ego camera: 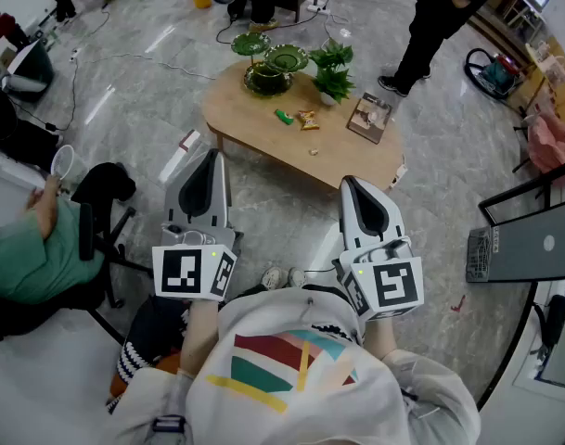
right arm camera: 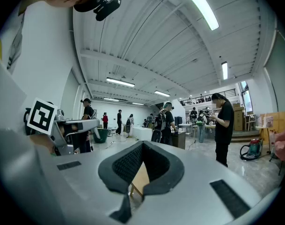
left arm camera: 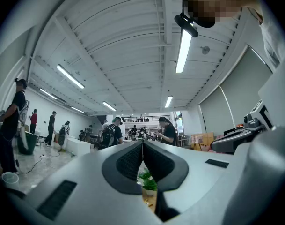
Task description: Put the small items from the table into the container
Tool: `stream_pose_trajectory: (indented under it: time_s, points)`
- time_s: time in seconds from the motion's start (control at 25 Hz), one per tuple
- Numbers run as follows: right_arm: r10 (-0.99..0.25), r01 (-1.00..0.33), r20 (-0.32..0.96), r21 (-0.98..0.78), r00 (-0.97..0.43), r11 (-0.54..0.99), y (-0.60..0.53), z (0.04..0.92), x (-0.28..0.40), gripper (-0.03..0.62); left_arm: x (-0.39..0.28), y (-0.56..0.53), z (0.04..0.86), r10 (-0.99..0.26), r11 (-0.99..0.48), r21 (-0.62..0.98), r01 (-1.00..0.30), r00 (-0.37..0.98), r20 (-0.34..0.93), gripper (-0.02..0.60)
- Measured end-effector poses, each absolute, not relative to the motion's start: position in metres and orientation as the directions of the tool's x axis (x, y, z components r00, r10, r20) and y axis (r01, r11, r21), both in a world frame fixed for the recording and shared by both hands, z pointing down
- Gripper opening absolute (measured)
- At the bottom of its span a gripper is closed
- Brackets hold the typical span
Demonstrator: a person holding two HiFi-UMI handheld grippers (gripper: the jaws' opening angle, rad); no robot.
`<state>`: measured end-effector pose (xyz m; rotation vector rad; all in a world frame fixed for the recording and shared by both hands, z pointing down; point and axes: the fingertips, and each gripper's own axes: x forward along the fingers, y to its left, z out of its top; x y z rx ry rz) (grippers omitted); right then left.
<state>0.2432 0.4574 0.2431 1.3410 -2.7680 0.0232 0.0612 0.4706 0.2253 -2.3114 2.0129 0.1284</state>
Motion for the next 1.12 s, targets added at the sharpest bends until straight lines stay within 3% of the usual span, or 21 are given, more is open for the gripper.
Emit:
stream_pose_trajectory:
  time_s: [1.12]
  points:
    - [-0.714,-0.717,0.068,-0.07,-0.697,0.694,0.41,0.253,0.303,0.014,0.099,0.451,0.245,-0.997,0.001,-0.019,-1.0,0.001,-0.073,0.009]
